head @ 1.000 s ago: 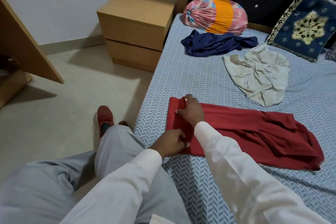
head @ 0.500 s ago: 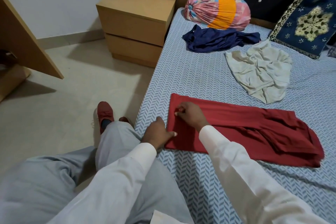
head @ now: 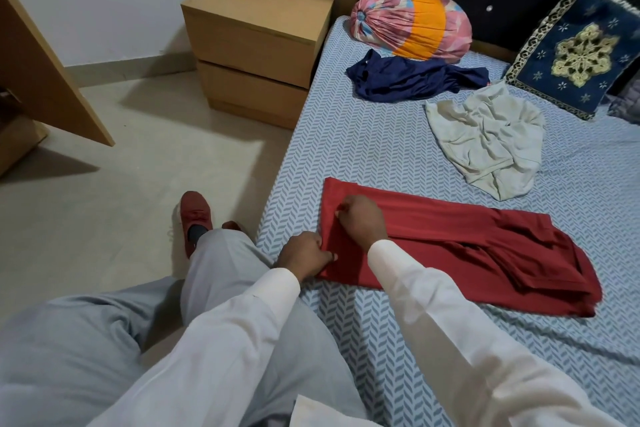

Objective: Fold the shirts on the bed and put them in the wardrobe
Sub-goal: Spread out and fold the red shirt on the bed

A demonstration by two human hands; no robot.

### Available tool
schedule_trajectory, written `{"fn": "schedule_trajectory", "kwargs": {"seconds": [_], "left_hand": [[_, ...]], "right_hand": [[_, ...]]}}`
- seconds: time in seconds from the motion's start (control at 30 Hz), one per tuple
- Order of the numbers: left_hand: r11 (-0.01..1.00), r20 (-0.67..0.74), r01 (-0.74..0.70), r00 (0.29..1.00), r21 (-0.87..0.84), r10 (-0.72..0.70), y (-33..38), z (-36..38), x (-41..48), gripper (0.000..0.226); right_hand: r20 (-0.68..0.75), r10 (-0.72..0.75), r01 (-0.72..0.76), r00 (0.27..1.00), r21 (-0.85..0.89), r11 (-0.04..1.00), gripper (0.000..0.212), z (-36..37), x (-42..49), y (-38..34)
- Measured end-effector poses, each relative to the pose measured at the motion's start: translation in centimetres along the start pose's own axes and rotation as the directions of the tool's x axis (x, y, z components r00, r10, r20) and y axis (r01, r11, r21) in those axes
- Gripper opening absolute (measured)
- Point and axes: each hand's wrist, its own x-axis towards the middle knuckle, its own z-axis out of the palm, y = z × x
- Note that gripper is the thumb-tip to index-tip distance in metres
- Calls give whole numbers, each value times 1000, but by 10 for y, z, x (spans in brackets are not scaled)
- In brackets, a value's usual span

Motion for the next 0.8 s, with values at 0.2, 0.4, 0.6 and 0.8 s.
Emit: {"fn": "schedule_trajectory", "kwargs": {"seconds": [0.2,0.4,0.6,0.8], "left_hand": [[956,-110,-57,994,-287,26,-6,-27,-9,29],[979,-309,-37,951,-203,-28,-29,-91,-25,18],[966,-509,-53,856,-254,-87,-56,-172,-51,7],[956,-524,-137,851,-260,-20,-55,-186,-67,18]], "right_hand": [[184,208,-204,961,-39,978,61,-4,6,-58],[200,71,-78,977,28,997,64,-18,18,-138],[163,-162,139,973,143,980,34,-14,37,-226],[190,-135,111,972,133,985,53,-12,35,-233]]}}
